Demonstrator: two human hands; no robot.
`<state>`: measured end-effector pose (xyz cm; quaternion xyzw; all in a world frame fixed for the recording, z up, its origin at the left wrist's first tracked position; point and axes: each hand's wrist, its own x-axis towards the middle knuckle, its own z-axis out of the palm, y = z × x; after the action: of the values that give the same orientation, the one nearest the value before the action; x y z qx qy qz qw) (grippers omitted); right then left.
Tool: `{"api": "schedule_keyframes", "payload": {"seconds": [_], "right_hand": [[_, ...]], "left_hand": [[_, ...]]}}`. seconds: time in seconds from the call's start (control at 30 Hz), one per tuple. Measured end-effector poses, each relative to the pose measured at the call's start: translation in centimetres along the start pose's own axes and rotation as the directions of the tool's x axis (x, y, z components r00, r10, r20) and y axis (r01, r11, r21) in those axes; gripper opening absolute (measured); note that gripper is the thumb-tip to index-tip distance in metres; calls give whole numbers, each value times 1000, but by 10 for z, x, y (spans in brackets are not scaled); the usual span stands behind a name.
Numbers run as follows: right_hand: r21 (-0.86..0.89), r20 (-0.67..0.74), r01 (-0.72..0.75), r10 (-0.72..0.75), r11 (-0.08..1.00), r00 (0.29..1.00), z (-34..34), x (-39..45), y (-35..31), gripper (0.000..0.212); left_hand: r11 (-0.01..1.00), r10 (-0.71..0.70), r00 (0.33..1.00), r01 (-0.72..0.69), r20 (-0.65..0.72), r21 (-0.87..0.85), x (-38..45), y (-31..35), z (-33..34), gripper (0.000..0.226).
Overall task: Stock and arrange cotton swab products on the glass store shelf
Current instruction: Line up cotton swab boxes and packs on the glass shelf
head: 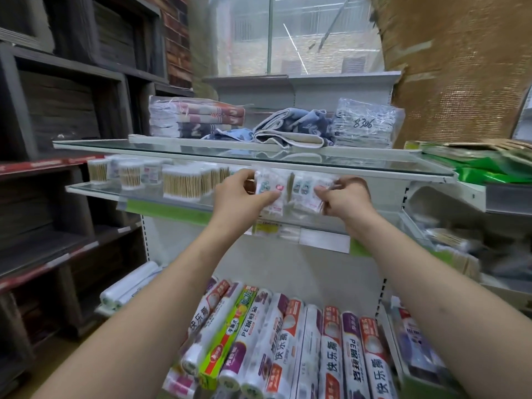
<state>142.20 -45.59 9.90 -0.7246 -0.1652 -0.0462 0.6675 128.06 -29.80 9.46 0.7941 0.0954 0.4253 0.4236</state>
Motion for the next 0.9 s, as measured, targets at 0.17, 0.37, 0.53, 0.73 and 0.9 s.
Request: {"api": "schedule_keyframes", "payload": {"seconds": [0.17, 0.37, 0.53, 0.73, 0.9], "right_hand": [[-172, 41, -27, 34, 985, 999, 16, 34, 5, 31], [-415, -82, -31, -3, 909, 997, 22, 39, -1, 38], [-343, -184, -113, 52, 932, 982, 24, 34, -6, 46], [-368, -181, 35, -109, 929, 978, 20, 4, -7, 33], [-42, 259, 166, -150, 985, 954, 12, -29, -5, 47]], "left_hand": [[998, -29, 998, 31, 47, -57, 9, -11, 7, 52], [996, -21, 995, 29, 101, -79, 20, -22, 2, 45], [984, -22, 987, 49, 157, -169, 24, -27, 5, 30], [972, 48, 951, 26, 307, -233, 26, -26, 3, 17], [958, 106, 905, 18, 412, -286, 18, -21, 27, 18]]}}
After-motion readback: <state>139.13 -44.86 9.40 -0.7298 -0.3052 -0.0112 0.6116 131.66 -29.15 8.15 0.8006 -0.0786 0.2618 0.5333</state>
